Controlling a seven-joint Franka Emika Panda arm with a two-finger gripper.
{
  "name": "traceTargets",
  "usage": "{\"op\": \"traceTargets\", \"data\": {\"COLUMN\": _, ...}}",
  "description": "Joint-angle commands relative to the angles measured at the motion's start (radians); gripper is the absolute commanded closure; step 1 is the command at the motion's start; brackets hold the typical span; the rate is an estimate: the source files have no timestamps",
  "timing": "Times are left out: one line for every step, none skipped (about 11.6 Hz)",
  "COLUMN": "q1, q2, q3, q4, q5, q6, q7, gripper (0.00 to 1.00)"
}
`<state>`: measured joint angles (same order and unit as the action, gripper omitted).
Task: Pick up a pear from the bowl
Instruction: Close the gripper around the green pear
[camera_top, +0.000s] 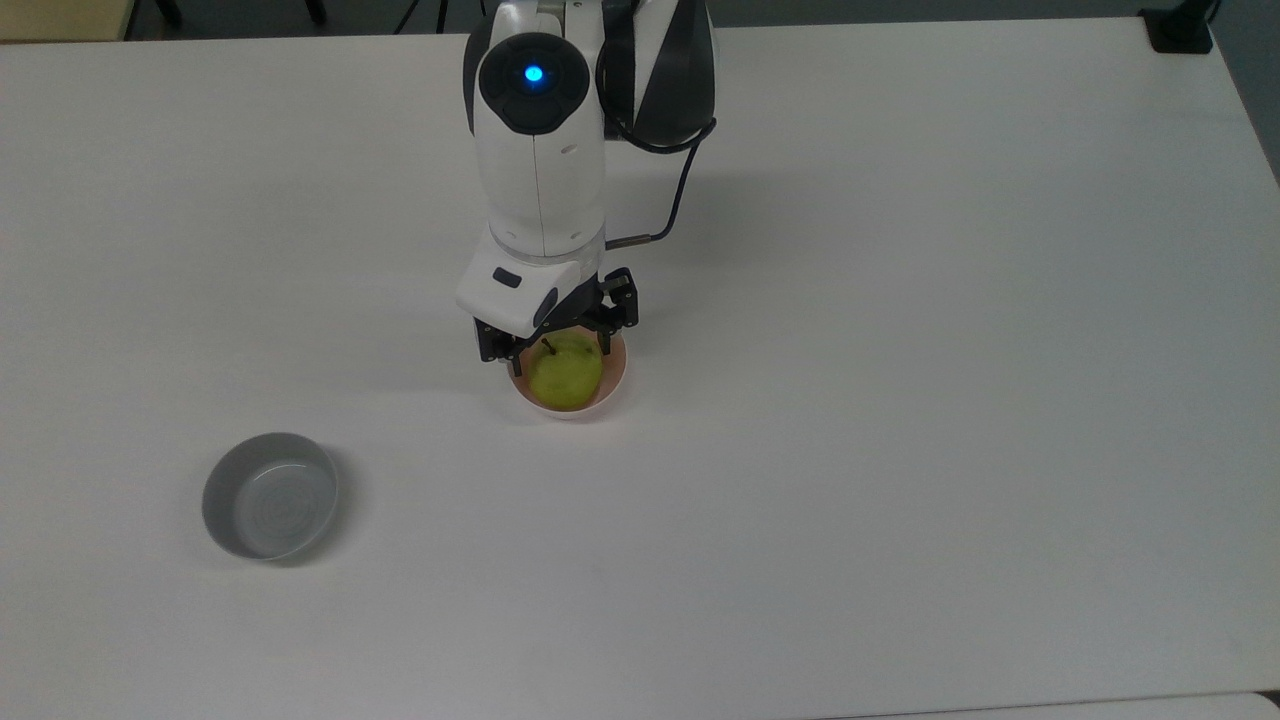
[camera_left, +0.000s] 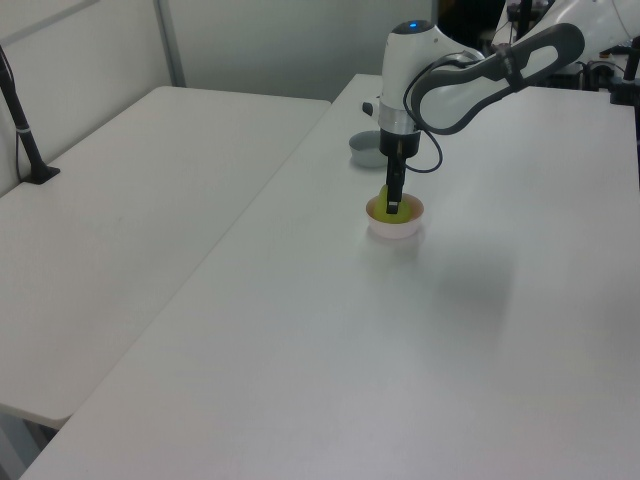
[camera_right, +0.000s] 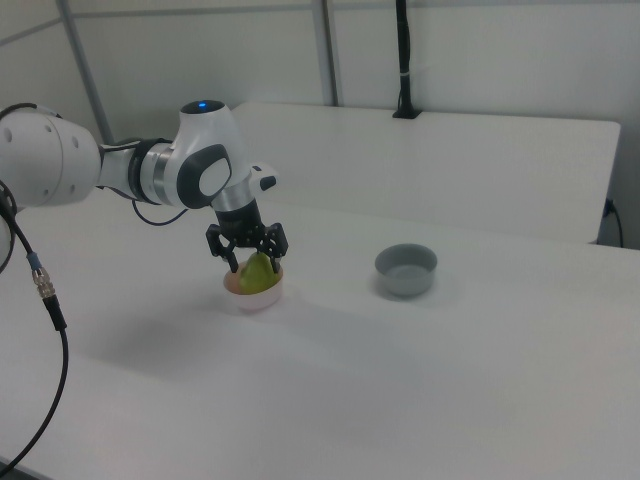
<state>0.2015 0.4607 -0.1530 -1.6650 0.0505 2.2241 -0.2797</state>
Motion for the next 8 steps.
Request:
{"op": "traceTargets", "data": {"q1": 0.007, "q2": -0.007, "q3": -0.002, "q4": -0.007, "q5": 0.000, "q6": 0.022, "q7": 0.025, "gripper": 1.00}}
{"op": "traceTargets", "data": {"q1": 0.006, "q2": -0.010, "q3": -0.002, "q4": -0.007, "q5": 0.000, "q6": 0.016, "q7": 0.025, "gripper": 1.00}}
{"op": "traceTargets", "data": {"q1": 0.004, "q2": -0.013, "q3": -0.002, "q4": -0.007, "q5": 0.000, "q6": 0.012, "q7": 0.025, "gripper": 1.00}}
{"op": "traceTargets", "data": {"q1": 0.001, "q2": -0.017, "q3": -0.002, "q4": -0.007, "q5": 0.000, "q6": 0.009, "q7": 0.025, "gripper": 1.00}}
{"op": "traceTargets", "data": {"q1": -0.001, "q2": -0.023, "q3": -0.002, "q4": -0.005, "q5": 0.000, "q6": 0.008, "q7": 0.024, "gripper": 1.00}}
{"op": "traceTargets", "data": {"q1": -0.002, "q2": -0.039, "q3": -0.002, "q4": -0.005, "q5": 0.000, "q6": 0.006, "q7": 0.023, "gripper": 1.00}}
{"op": "traceTargets", "data": {"q1": -0.004, "q2": -0.059, "q3": -0.002, "q4": -0.002, "q5": 0.000, "q6": -0.010, "q7": 0.023, "gripper": 1.00}}
{"op": "traceTargets", "data": {"q1": -0.004, "q2": -0.075, "q3": -0.002, "q4": 0.005, "q5": 0.000, "q6": -0.052, "q7": 0.023, "gripper": 1.00}}
